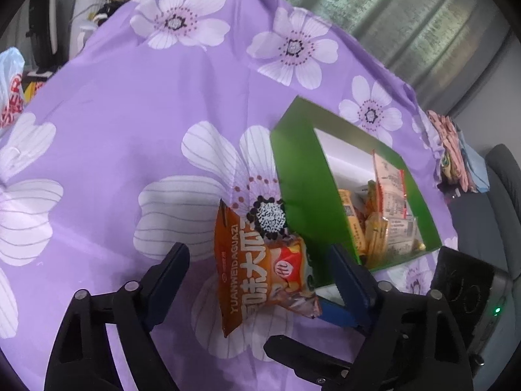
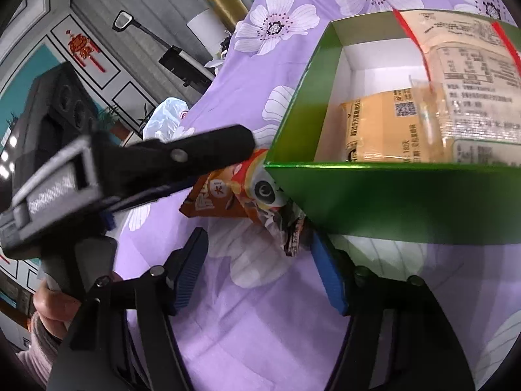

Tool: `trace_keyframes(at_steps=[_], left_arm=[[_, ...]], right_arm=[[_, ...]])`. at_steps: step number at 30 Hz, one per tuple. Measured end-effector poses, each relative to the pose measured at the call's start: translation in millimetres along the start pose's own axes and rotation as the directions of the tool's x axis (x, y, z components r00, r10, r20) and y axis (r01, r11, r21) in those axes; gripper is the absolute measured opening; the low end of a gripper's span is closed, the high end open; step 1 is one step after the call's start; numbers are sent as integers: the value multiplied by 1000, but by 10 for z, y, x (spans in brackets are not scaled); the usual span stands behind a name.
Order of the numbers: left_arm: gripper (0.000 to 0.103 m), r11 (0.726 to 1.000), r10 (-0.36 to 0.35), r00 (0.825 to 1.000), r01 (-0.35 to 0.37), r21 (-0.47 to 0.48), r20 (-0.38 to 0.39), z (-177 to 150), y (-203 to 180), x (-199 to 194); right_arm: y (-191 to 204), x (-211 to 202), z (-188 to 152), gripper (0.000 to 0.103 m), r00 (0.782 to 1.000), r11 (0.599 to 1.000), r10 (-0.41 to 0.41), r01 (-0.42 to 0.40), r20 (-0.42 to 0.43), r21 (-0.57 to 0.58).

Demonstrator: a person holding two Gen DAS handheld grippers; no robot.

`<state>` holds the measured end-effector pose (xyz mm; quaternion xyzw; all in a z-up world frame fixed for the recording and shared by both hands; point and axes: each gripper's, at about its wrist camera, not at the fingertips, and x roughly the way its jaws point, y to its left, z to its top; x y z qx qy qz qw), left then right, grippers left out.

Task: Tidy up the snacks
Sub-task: 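Move the left gripper to the orange panda-print packet beside the box, then grasp the orange panda-print packet with the left gripper and lift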

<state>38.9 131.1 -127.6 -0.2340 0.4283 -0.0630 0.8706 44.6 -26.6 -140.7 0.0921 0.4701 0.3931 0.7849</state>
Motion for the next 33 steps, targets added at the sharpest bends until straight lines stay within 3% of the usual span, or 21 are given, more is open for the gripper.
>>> trace_keyframes(at_steps=[1, 2, 8, 10, 11, 23, 33], left_arm=[[60, 1000, 3, 1000, -3, -2, -7, -7, 11, 13], [57, 1000, 1, 1000, -1, -4, -11, -10, 22, 23], [53, 1000, -16, 1000, 16, 10, -22, -11, 65, -2], [53, 1000, -18, 1000, 18, 11, -21, -16, 78, -10], [53, 1000, -24, 999, 24, 5, -22, -15, 69, -6], [52, 997, -74, 997, 73, 12, 38, -207, -84, -443], [52, 994, -67, 990, 56, 92, 123, -230, -519, -892]], right_arm=[[15, 14, 7, 57, 1000, 1000, 9, -9, -1, 4], [25, 24, 15, 54, 1000, 1000, 14, -14, -1, 5], [14, 84, 53, 36, 999, 999, 36, -36, -9, 29], [-17, 96, 46, 23, 999, 999, 32, -31, -16, 34], [-39, 92, 45, 21, 999, 999, 33, -32, -18, 38], [216, -242, -91, 16, 1000, 993, 15, -14, 2, -118], [409, -789, -103, 16, 994, 984, 43, -26, 98, -175]])
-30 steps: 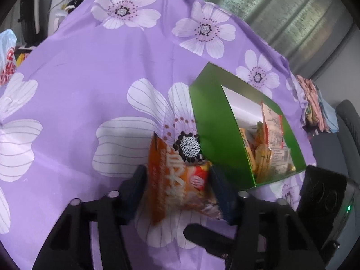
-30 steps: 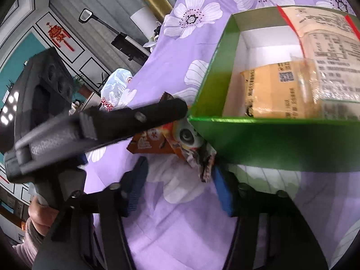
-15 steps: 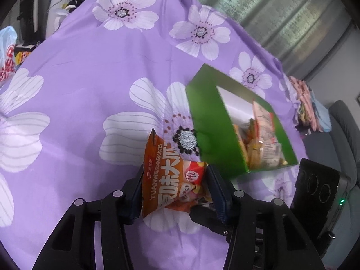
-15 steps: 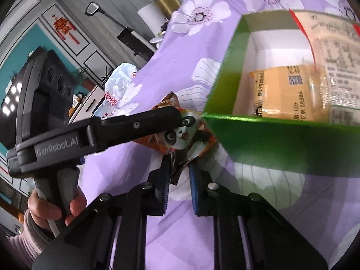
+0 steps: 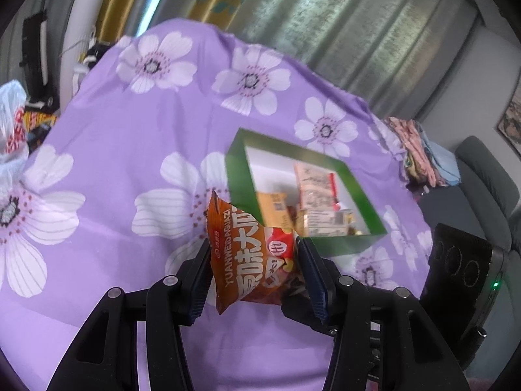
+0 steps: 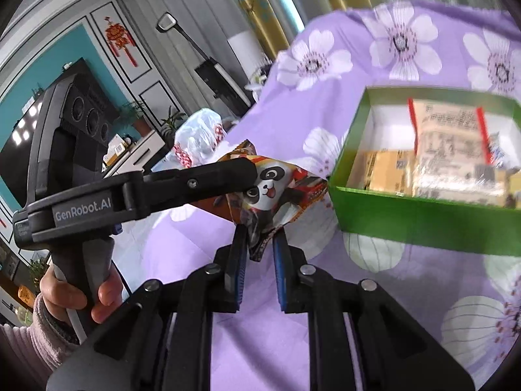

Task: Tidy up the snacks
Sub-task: 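Grasp the orange panda-print packet with the left gripper and lift, then carry the orange packet over the green box with the left gripper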

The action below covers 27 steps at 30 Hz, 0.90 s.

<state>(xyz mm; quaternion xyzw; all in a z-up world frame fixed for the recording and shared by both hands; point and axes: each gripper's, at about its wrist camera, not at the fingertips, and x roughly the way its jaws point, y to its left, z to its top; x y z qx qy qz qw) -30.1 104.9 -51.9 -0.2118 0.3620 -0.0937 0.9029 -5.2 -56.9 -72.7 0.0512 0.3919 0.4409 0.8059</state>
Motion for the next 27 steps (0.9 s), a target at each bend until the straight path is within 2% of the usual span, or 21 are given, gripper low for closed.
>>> trace_keyframes(at_steps=[13, 27], left_arm=[[52, 996, -9, 999, 5, 94, 37, 101, -532, -102], [52, 982, -59, 998, 58, 180, 3, 280, -1138, 303]], right_arm=[[-8, -502, 2, 16, 996, 1000, -17, 19, 91, -20], [-422, -912, 31, 16, 982, 996, -90, 88, 165, 20]])
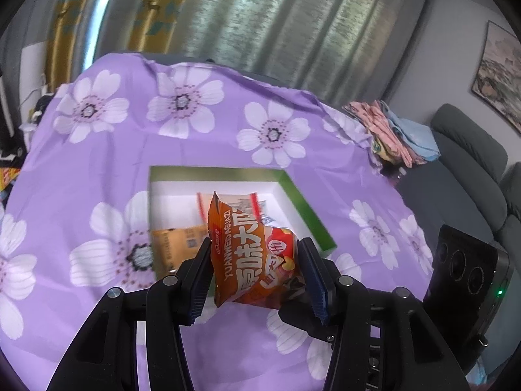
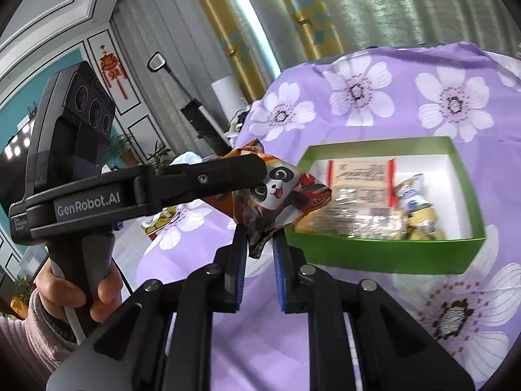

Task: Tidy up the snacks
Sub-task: 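Carry the orange packet over the green box with the left gripper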

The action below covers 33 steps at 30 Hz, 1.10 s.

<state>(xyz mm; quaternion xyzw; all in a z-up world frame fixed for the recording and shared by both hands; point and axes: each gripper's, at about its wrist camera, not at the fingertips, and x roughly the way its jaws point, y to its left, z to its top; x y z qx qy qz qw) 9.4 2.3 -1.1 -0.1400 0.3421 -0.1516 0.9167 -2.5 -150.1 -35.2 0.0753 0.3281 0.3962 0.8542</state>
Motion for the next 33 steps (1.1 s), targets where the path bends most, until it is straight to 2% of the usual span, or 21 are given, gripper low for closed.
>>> trace_keyframes(at_steps=[12, 20, 33], left_arm=[[52, 999, -31, 998, 32, 25, -47, 197, -221, 471], [52, 998, -60, 996, 60, -10, -67, 356, -205, 777], [52, 996, -63, 988, 53, -76, -139, 332, -32, 1268]], right_arm=[[-447, -46, 97, 16, 998, 998, -58, 57, 19, 40], [-701, 31, 221, 16, 997, 996, -83, 82, 7, 47], [-1029, 306, 276, 16, 990, 989, -119, 125, -75, 81]])
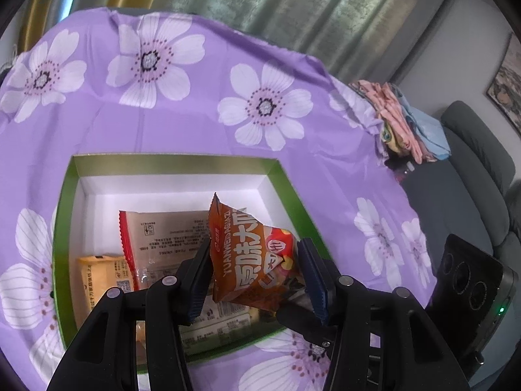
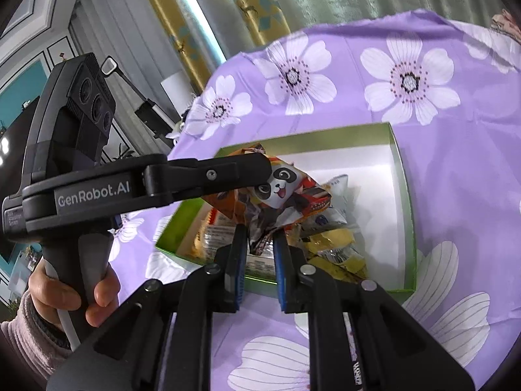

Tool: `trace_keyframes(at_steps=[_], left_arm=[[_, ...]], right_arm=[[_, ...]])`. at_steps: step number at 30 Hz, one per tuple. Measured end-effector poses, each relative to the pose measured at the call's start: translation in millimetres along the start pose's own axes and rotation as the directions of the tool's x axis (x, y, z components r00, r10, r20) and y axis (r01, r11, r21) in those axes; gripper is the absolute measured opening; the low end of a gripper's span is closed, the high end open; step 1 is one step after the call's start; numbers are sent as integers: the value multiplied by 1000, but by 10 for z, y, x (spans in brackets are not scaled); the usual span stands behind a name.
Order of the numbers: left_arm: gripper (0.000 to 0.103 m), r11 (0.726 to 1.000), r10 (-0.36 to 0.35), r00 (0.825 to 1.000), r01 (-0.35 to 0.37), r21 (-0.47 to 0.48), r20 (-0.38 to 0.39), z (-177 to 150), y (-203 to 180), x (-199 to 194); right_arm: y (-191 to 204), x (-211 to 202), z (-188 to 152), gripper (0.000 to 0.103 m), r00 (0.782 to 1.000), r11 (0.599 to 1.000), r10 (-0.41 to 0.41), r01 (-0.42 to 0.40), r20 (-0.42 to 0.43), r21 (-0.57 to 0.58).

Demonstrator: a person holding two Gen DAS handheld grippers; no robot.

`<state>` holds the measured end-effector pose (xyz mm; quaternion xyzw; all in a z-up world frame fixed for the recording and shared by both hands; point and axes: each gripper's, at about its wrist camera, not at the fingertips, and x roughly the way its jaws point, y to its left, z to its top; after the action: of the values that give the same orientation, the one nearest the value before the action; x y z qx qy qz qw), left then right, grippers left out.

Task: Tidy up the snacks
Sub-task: 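Carry the orange packet over the green box with the left gripper, then lower the orange packet into the box and open the left gripper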

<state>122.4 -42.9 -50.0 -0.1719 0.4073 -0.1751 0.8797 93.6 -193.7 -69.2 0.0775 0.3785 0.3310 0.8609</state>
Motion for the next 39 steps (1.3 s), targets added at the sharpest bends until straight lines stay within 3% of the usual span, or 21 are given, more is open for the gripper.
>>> trace_keyframes(at_steps=[30, 32, 34, 39], left_arm=[[52, 997, 63, 997, -62, 39, -40, 11, 55, 165], [56, 996, 76, 996, -74, 47, -43, 12, 44, 161], [71, 993, 104, 993, -101, 60, -55, 8, 31, 170], [75, 990, 125, 990, -120, 73, -61, -15, 26, 166]], right_arm=[[-63, 252, 71, 19, 993, 999, -34, 33, -113, -12], [-61, 255, 72, 19, 992, 999, -41, 39, -117, -14], [-50, 260, 75, 20, 991, 999, -49, 47, -125, -18], [-36, 249, 77, 30, 989, 998, -67, 65, -130, -18]])
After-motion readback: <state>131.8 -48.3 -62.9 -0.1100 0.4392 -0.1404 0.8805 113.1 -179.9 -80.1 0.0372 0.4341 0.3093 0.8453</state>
